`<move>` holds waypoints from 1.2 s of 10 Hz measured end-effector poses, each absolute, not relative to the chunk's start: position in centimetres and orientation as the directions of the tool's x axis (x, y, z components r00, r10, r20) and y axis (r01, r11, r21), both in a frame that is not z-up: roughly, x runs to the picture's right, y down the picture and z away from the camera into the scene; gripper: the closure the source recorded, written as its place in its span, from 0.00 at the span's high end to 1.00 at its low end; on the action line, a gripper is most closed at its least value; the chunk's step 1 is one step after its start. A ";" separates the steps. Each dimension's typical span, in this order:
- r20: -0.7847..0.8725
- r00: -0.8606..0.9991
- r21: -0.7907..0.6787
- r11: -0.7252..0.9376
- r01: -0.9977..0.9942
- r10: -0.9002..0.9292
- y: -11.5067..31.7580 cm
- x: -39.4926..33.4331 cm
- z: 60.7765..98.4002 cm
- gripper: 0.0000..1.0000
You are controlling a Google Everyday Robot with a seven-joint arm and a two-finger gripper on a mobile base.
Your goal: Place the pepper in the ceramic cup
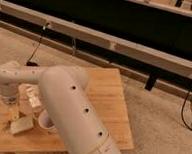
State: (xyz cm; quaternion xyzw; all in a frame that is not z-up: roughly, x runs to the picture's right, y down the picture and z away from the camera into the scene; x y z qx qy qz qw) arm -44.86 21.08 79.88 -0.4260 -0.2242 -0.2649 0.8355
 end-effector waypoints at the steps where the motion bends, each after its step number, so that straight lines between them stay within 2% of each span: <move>1: 0.609 0.750 -0.580 0.499 0.644 -0.260 20.8 -45.3 80.0 0.69; 8: 0.633 0.719 -0.554 0.481 0.680 -0.287 21.4 -45.6 80.6 0.69; 9: 0.642 0.710 -0.547 0.475 0.689 -0.290 21.7 -45.9 80.7 0.65; 12: 0.675 0.685 -0.536 0.455 0.711 -0.275 23.2 -46.4 81.0 0.34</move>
